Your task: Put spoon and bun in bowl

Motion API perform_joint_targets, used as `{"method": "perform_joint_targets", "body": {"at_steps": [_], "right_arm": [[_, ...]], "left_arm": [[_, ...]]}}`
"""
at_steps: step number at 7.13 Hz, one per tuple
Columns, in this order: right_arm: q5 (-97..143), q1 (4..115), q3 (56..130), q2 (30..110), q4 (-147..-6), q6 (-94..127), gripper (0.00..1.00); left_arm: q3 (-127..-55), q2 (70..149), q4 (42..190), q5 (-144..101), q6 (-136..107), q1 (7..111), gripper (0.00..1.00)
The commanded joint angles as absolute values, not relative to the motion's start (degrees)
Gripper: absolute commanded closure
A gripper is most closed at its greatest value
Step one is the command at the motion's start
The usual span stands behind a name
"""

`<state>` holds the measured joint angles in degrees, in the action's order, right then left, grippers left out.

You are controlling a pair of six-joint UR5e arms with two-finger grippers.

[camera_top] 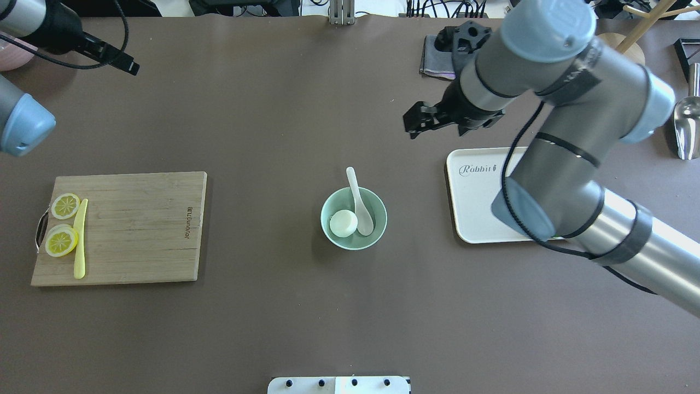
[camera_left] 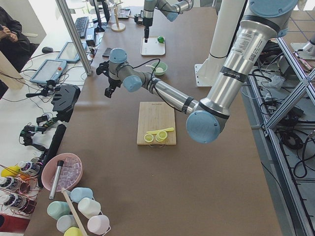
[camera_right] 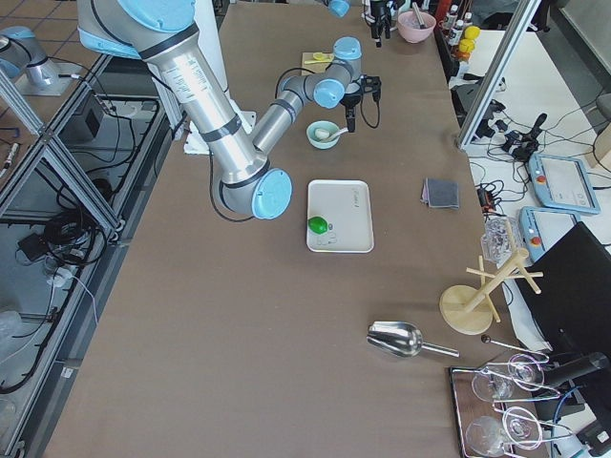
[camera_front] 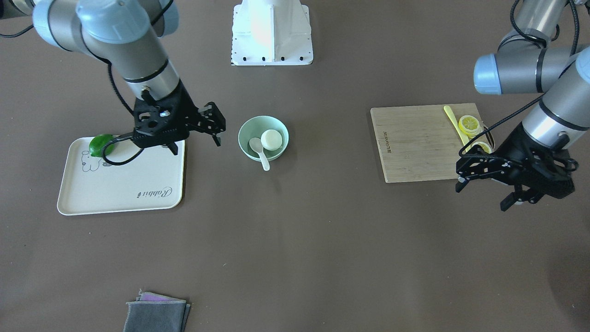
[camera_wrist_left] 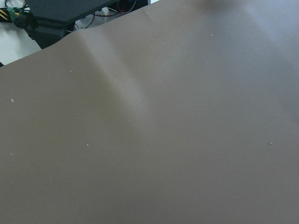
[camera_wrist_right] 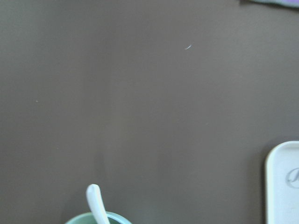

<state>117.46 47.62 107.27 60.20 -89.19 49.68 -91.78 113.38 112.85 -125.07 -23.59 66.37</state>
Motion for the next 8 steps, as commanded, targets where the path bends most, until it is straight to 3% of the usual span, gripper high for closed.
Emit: {"method": "perform_joint_targets", "body": {"at_steps": [1,2,4,8], "right_arm": [[120.7,60.3,111.9,73.9,-90.3,29.3,0.0],[120.7,64.6,110.8,78.3,-89.7,24.0,0.0],[122.7,73.9,103.3,79.3,-90.1,22.3,0.0],[135.1,88.3,92.1,87.7,-89.7,4.5,0.0]], "left_arm": [[-91.8,107.8,113.1,-125.0,-23.5,74.8,0.02],[-91.8,106.4,113.2,-125.1,-23.5,78.2,0.02],[-91.9,98.2,112.9,-125.0,-23.5,82.7,0.02],[-91.8,91.4,112.6,-132.8,-20.4,88.4,0.02]]}}
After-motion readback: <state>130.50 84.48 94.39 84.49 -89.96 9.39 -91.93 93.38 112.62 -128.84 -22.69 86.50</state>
